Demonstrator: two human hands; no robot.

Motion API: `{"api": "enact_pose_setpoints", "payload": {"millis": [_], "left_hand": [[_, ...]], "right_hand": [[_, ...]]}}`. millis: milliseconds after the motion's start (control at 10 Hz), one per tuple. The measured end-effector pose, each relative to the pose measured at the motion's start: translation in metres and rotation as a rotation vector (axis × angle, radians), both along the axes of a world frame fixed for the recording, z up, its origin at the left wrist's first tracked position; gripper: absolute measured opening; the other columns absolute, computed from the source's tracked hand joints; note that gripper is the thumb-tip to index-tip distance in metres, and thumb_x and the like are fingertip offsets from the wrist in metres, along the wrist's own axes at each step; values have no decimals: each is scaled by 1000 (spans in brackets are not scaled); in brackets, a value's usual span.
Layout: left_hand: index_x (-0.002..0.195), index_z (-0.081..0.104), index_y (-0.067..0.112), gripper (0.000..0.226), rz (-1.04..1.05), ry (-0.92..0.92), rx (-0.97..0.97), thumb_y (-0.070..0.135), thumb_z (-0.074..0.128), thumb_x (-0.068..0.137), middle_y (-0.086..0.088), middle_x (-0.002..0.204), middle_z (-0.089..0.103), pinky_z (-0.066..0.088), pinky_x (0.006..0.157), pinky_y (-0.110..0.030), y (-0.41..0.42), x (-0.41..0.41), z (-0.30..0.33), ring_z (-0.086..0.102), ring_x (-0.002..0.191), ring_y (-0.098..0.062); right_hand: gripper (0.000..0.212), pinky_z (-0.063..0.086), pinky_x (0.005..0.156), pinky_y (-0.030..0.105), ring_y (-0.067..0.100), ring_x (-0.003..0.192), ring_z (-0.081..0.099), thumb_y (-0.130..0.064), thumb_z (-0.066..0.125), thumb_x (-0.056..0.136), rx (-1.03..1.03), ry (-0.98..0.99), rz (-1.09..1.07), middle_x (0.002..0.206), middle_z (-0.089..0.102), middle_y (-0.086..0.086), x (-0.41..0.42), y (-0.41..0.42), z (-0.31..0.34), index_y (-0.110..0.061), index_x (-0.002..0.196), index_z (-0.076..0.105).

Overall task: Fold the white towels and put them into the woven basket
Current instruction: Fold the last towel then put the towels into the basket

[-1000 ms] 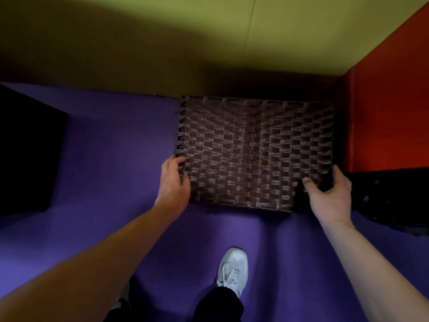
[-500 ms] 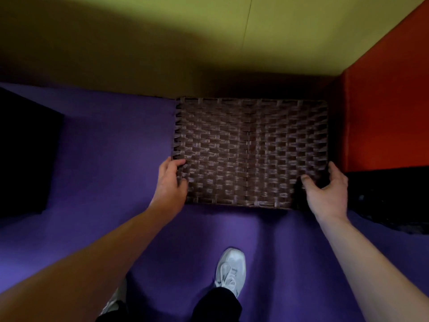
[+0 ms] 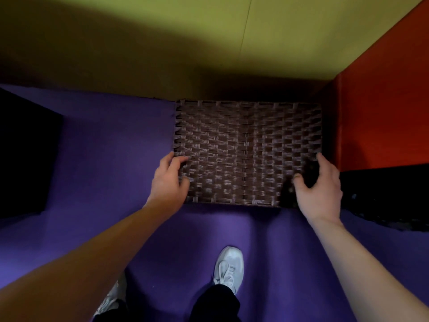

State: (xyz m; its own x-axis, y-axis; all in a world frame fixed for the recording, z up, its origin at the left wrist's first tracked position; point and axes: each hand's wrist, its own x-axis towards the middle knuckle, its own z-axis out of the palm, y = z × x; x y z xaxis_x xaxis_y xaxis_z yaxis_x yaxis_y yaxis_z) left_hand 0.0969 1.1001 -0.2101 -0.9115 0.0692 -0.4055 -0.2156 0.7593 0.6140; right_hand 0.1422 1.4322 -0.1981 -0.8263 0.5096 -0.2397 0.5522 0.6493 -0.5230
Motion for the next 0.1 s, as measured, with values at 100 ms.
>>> {"api": "enact_pose_setpoints", "payload": {"millis": [100], "left_hand": [[145, 50, 24, 52, -132, 151, -151, 17, 59, 94, -4, 156, 38, 34, 112, -49, 1, -10, 31, 38, 138, -29]], "right_hand": [[68, 31, 117, 51, 25, 142, 37, -31, 63, 92, 92, 62, 137, 155, 37, 4, -12, -23, 30, -24, 152, 33]]}}
